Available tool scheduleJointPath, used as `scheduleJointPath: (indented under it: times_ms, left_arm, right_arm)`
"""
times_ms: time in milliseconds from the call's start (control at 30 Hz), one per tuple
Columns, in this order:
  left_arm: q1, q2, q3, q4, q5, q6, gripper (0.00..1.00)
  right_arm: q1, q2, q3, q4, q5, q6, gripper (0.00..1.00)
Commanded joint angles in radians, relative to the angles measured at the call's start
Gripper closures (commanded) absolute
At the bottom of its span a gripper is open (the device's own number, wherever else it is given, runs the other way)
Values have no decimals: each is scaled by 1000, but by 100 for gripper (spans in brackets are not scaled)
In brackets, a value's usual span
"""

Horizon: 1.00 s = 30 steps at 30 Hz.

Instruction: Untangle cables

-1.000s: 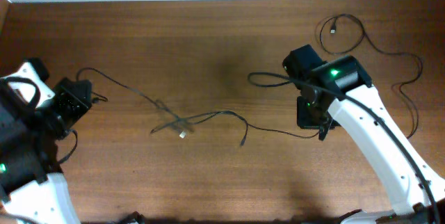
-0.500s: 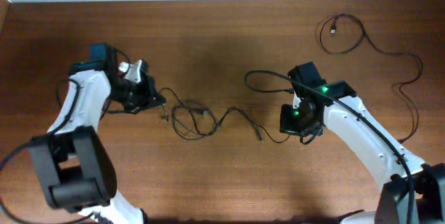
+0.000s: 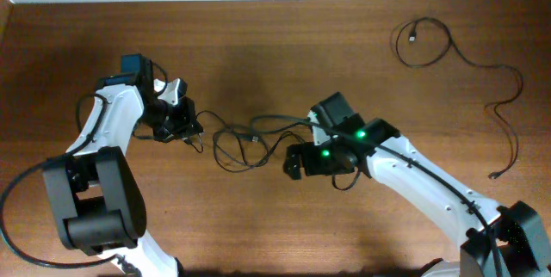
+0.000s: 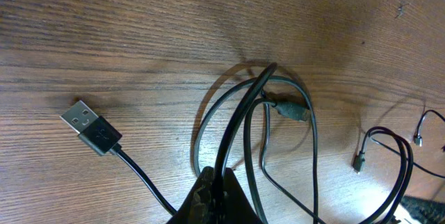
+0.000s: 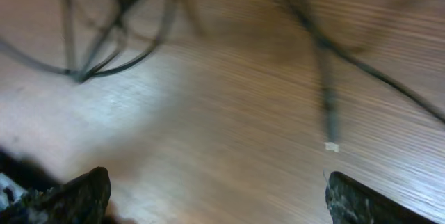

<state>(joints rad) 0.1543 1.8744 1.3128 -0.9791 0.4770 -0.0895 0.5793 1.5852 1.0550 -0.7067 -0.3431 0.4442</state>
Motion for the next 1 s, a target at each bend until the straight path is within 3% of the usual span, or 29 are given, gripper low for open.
scheduleJointPath:
  times_ms: [0,100,200,400,467,533,567,600,667,700,833,967]
  left_arm:
    - [-2,10,3,-2,-7,19,96]
    - [-2,10,3,-2,-7,19,94]
    - [-2,10,3,-2,-7,19,95]
    - [-2,10,3,-2,-7,19,94]
    - [-2,10,3,-2,-7,19,94]
    - [-2,10,3,-2,-7,19,94]
    - [-2,10,3,-2,-7,19,93]
    - [-2,10,3,-2,-7,19,93]
    - [-2,10,3,-2,-7,19,93]
    - [-2,10,3,-2,-7,19,93]
    - [-2,10,3,-2,-7,19,96]
    - [-2,10,3,-2,-7,19,96]
  right_arm:
    - [69,-6,7,58,-80,-3,0]
    - [138,-6,61,140,-90,-4,0]
    - [193,10,61,270,37,-3,2]
    - [282,166,61,522,94,-45,4]
    - [287,227,61,570,94,-45,9]
    - [287,290,61,583,94,-45,18]
    - [287,311,61,585,94,-45,27]
    - [287,320,61,584,94,-45,40]
    - [286,323,61,588,94,-45,83]
    - [283,323,61,589,95,-45,95]
    - [280,262,89,555,-37,-45,96]
    - [278,3,182,449,-61,-45,96]
